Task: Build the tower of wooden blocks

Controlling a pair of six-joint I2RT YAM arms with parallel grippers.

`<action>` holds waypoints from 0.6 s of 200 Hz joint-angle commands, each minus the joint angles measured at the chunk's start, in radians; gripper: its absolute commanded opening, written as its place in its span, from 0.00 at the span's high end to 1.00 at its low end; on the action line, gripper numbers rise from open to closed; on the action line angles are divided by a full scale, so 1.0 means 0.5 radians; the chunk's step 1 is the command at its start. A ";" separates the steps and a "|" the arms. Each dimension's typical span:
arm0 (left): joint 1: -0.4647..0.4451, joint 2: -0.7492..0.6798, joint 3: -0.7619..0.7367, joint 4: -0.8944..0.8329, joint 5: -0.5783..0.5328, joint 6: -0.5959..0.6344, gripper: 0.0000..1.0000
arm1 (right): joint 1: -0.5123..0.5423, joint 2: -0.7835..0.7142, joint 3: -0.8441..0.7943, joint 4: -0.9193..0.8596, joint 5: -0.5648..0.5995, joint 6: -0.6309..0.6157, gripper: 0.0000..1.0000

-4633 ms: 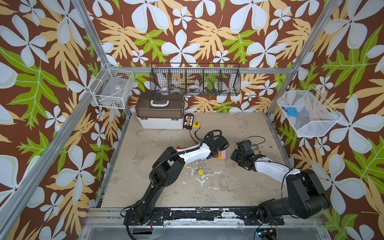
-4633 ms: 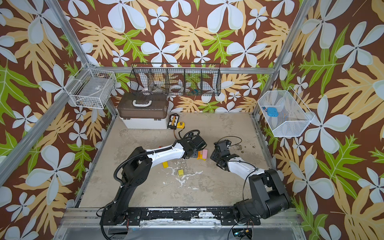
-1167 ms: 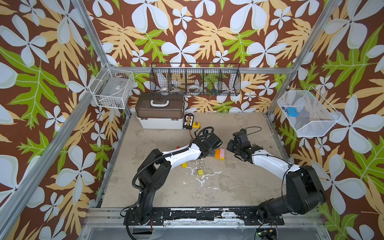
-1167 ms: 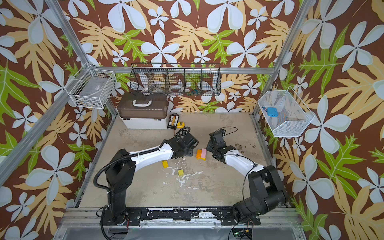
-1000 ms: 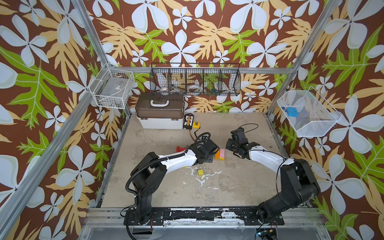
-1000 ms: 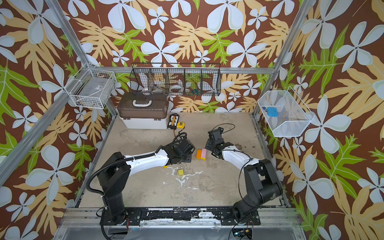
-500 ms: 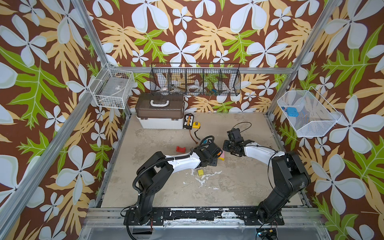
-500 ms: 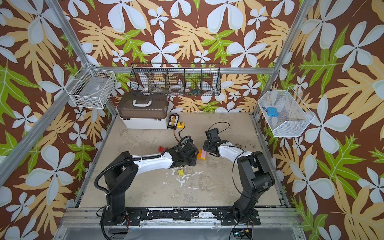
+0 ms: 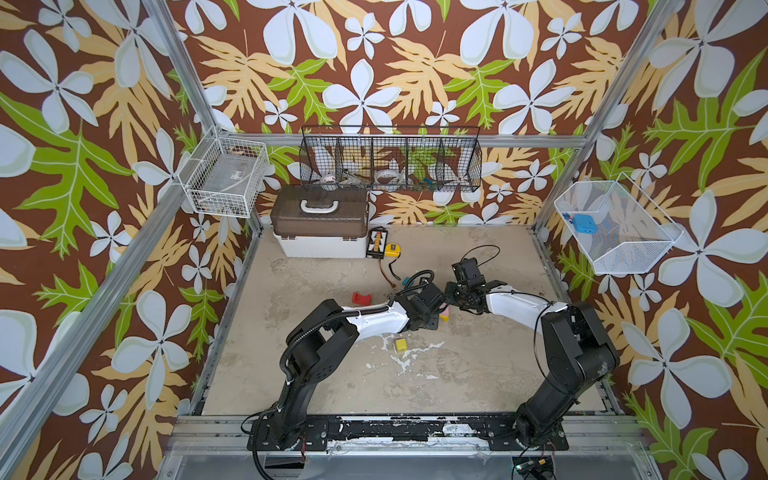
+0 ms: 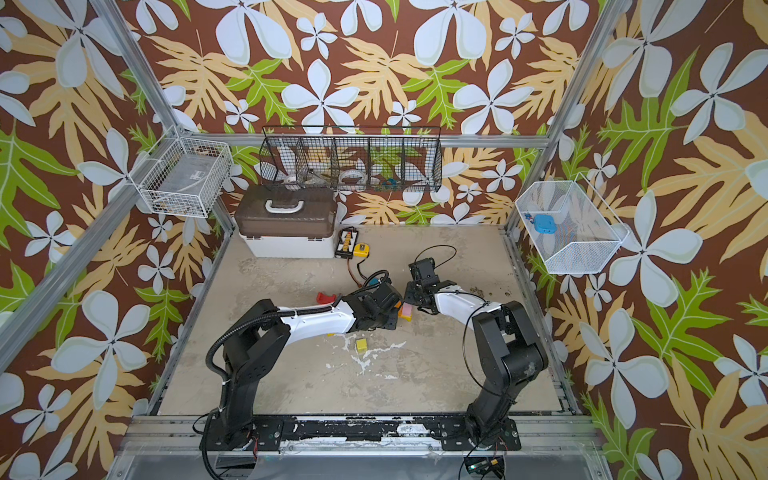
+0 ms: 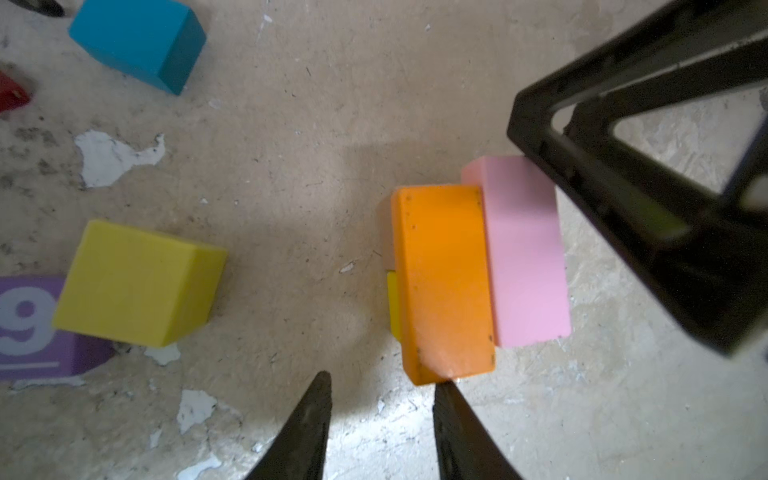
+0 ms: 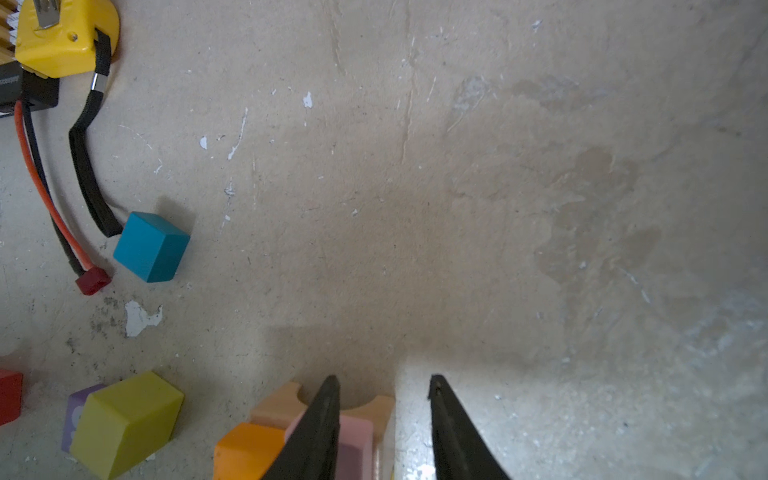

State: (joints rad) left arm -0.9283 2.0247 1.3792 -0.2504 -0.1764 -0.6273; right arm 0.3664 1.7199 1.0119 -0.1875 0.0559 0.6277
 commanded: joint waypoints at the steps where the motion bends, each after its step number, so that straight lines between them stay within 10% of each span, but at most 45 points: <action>1: 0.003 0.009 0.026 -0.022 -0.033 0.008 0.57 | 0.003 -0.008 -0.002 -0.013 0.029 0.009 0.63; 120: 0.001 -0.036 0.034 -0.047 -0.006 0.024 0.57 | 0.011 -0.052 -0.020 -0.020 0.054 0.020 0.63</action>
State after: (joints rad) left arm -0.9276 2.0258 1.3991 -0.2661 -0.1757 -0.6270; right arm 0.3717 1.7073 1.0023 -0.1875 0.0605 0.6285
